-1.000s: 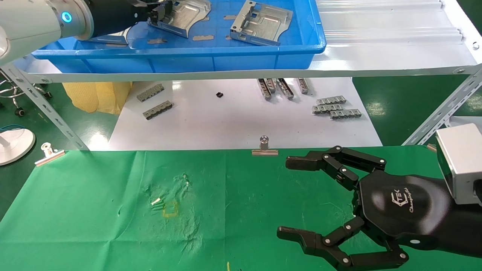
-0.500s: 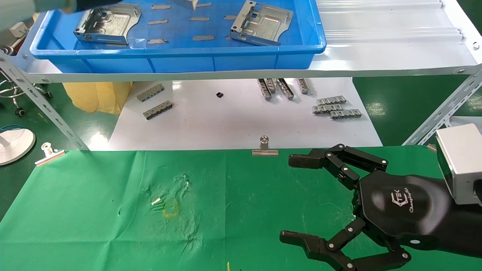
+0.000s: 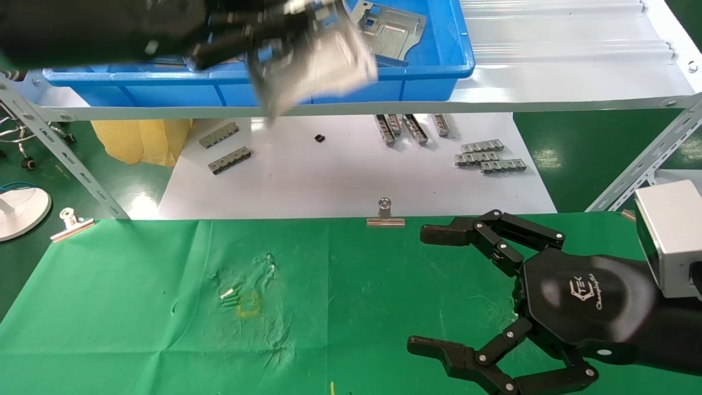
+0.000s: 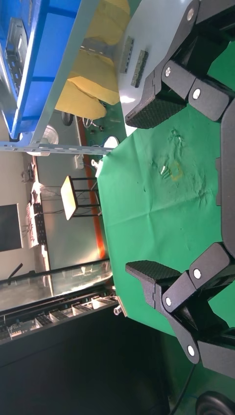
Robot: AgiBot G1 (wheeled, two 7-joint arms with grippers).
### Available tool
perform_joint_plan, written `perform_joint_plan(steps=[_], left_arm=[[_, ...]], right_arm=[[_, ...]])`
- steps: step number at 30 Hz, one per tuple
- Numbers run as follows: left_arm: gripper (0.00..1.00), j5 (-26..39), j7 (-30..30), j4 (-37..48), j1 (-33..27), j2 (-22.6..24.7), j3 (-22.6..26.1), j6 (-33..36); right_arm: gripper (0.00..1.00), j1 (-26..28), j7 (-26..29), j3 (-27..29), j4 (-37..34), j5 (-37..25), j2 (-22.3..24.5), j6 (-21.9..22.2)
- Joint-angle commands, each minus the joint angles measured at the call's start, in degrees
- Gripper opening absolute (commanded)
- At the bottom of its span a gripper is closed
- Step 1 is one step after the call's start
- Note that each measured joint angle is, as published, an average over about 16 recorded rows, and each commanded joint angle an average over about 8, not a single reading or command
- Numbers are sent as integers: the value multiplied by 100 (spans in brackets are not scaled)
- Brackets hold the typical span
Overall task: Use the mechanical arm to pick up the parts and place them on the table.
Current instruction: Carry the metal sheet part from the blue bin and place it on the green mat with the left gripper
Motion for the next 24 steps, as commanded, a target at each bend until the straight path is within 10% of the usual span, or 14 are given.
perform_joint_plan(steps=[1, 11, 24], left_arm=[[0, -26, 197, -73, 33, -117, 4, 391], [0, -127, 1155, -1600, 1164, -924, 1147, 357], [6, 399, 2504, -353, 1612, -502, 1766, -84]], right_arm=[[100, 0, 0, 0, 0, 0, 0, 0], [100, 0, 0, 0, 0, 0, 0, 0], [100, 0, 0, 0, 0, 0, 0, 0]])
